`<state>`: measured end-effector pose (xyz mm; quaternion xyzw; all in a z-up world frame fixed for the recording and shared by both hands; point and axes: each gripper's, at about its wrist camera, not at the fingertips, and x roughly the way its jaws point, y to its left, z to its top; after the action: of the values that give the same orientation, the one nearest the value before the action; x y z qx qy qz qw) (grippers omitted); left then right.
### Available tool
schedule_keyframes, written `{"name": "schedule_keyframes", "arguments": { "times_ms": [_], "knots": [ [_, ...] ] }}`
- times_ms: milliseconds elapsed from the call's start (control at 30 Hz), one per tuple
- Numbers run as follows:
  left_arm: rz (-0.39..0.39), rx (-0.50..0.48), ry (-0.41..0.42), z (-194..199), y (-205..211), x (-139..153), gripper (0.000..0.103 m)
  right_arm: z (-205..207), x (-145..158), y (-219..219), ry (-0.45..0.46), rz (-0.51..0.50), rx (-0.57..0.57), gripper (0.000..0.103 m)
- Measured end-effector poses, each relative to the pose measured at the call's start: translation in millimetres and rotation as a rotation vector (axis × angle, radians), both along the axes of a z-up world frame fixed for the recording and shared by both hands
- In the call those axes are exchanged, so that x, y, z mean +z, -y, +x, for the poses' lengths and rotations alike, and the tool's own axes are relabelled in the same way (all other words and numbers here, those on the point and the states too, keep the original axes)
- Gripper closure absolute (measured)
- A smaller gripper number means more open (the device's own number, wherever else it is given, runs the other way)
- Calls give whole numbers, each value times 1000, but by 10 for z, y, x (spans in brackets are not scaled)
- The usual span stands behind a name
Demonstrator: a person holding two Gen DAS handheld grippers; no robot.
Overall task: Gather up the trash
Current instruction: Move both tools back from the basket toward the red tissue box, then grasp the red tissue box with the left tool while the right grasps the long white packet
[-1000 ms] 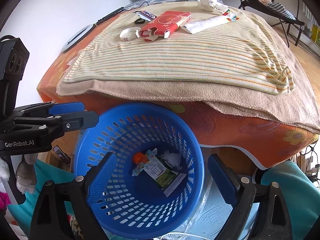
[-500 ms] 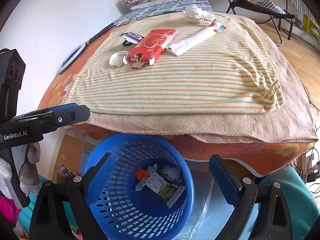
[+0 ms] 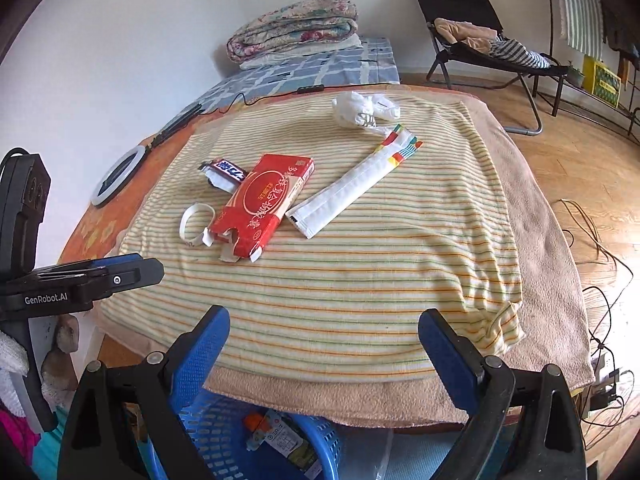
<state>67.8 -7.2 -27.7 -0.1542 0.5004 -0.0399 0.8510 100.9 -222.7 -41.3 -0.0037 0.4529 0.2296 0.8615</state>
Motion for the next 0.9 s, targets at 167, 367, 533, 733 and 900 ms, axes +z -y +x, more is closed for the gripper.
{"name": "schedule_keyframes", "arguments": {
  "times_ms": [167,367,533,733,900],
  "knots": [
    [-5,9,-4,282,-40,-36,29,399,-7,13,-43,21,-46,7],
    [-49,31,-35,613,-108,-163,29,819,-106,14,-91,62,-86,12],
    [-45,39,-57,887,-135,-268,29,1094,-189,-73,-108,86,-77,18],
    [-48,66,-97,1147,-185,-449,29,1368,-248,-177,-128,116,-83,23],
    [-47,46,-117,1277,-146,-552,29,1538,-322,-252,-151,128,-94,27]
  ]
}}
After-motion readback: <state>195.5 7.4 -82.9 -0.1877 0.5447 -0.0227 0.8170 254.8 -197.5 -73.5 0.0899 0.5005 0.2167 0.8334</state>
